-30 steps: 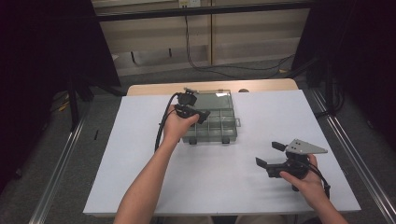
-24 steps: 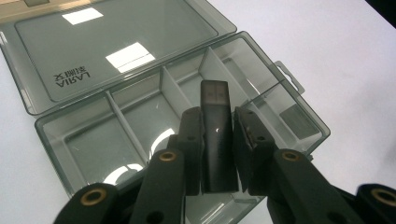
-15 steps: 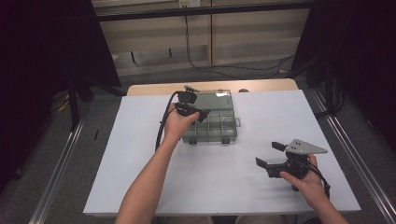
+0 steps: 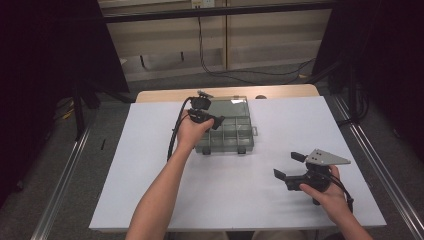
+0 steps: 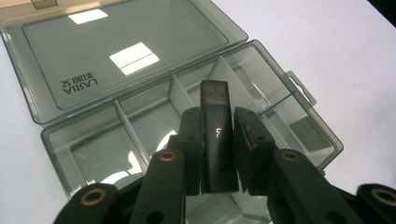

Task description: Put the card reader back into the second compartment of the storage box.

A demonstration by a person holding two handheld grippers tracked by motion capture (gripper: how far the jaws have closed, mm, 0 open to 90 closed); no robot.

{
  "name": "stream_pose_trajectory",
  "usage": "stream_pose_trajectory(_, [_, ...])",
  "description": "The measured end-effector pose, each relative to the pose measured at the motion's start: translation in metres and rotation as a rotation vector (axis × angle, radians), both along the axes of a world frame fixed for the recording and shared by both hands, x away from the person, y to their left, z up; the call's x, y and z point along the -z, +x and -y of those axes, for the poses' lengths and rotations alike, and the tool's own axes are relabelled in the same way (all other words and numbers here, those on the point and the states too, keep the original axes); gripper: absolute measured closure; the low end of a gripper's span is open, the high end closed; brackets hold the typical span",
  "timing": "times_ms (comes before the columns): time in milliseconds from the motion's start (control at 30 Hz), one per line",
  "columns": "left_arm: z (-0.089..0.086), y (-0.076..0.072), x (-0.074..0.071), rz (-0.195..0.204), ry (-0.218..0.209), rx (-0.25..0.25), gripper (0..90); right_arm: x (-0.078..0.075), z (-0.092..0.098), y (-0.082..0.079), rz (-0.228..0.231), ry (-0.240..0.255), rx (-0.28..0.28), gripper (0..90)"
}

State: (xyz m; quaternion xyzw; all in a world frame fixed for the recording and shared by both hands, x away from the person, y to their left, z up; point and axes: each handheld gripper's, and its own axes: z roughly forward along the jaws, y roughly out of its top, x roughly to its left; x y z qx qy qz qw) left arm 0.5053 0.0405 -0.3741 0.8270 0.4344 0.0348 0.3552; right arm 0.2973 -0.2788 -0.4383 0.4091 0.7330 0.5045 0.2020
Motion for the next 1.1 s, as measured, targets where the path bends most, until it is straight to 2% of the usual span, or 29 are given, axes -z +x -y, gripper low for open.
stream_pose_trajectory(567, [0.001, 0.007, 0.004, 0.001, 0.002, -0.019, 73.8, 0.0, 0.0, 0.0, 0.0, 0.003, -0.002, 8.9])
stream_pose_trajectory(767, [0.002, 0.01, 0.008, -0.012, 0.002, -0.033, 73.8, 0.0, 0.0, 0.0, -0.001, 0.003, -0.003, 8.9])
stream_pose_trajectory(1100, [0.002, 0.013, 0.007, -0.005, 0.007, -0.046, 73.8, 0.0, 0.0, 0.0, 0.0, 0.004, -0.001, 8.9])
